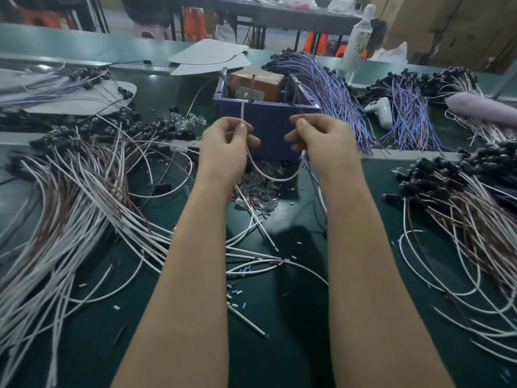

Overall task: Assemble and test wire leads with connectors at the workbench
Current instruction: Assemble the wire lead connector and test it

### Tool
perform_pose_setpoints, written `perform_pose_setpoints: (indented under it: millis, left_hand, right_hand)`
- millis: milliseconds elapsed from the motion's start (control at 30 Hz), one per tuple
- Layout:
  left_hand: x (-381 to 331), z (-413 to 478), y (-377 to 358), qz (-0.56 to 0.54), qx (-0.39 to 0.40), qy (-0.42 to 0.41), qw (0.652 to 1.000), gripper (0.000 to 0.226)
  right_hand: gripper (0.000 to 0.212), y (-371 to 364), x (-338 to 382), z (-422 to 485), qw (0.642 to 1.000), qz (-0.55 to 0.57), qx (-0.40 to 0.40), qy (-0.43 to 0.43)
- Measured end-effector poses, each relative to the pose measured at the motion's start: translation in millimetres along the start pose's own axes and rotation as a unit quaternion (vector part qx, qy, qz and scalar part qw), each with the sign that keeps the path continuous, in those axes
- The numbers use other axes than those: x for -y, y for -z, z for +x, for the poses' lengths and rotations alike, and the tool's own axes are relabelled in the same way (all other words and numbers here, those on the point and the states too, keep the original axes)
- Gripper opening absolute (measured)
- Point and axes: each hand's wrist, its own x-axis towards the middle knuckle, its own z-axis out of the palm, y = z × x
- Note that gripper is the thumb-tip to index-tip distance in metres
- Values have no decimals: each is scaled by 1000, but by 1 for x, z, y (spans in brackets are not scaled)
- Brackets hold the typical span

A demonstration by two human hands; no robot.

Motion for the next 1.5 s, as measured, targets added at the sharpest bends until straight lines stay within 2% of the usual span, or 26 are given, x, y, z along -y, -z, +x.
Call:
perform_pose_setpoints:
  millis: [100,200,333,533,667,733,800,900,1067,1200,1367,1500]
  left_hand:
    - [2,-1,-2,64,52,-9,997,26]
    - [2,-1,-2,118,94,-16,988,26]
    - [0,-3,-4,199,139,-29,970,20]
    - [1,-5,-5,210,140,-56,966,16]
    - [5,-3,0,216,132,-26,967,16]
    - [6,1,4,179,74,-13,981,19]
    - [7,3,5,124,23,2,992,22]
    - [8,0,0,75,28,31,996,23]
    - [9,-3,-4,-14,79,103,991,20]
    - [10,-7,-7,-82,113,119,983,21]
    - [8,-8,-8,-189,35,153,969,22]
    - [9,-4,-7,-225,-55,155,960,21]
  right_hand:
    - [23,-9,0,0,997,60,25,-41]
    - [15,-9,-5,0,991,118,22,-55]
    - [10,-9,-11,-1,992,114,39,-36]
    - [12,-11,-18,0,995,66,69,-27]
    - [18,-1,-29,4,997,45,15,-63]
    - [23,6,-31,5,997,-13,14,-72]
    - [31,5,-29,3,988,-120,66,-78]
    - [46,-5,-21,0,962,-225,135,-74]
    - [42,-12,-17,-1,949,-229,211,-55]
    - [38,-15,-17,-4,940,-217,263,-17]
    - [41,-12,-18,-4,937,-203,283,1]
    - [39,-8,-17,-3,933,-206,294,-6]
